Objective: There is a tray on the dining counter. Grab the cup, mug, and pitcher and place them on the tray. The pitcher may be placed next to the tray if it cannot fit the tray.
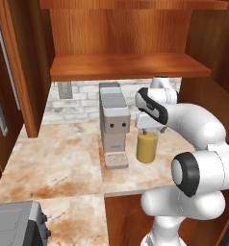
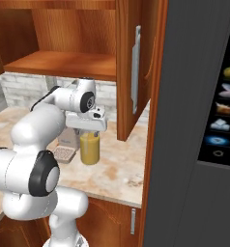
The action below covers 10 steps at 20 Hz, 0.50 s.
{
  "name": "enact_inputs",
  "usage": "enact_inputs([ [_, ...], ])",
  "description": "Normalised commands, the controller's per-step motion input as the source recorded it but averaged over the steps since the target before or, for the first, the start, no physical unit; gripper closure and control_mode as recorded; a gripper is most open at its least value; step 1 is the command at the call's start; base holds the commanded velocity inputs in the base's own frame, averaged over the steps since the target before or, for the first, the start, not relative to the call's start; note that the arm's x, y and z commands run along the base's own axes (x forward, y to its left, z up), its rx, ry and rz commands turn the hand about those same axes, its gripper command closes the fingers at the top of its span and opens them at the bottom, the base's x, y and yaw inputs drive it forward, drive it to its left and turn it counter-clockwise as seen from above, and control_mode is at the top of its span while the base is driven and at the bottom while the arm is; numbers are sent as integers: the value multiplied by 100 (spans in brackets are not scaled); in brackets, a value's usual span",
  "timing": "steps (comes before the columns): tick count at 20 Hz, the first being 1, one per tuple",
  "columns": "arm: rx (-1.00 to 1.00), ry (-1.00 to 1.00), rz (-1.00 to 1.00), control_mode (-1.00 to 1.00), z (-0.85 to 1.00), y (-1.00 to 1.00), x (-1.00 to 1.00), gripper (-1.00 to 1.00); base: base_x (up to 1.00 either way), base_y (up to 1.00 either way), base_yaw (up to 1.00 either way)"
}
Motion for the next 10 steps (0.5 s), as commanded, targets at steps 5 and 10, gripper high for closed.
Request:
enact_inputs([
  [5,0,0,0,-100,0,0,0,100,0,0,0],
  [10,0,0,0,-100,0,0,0,100,0,0,0],
])
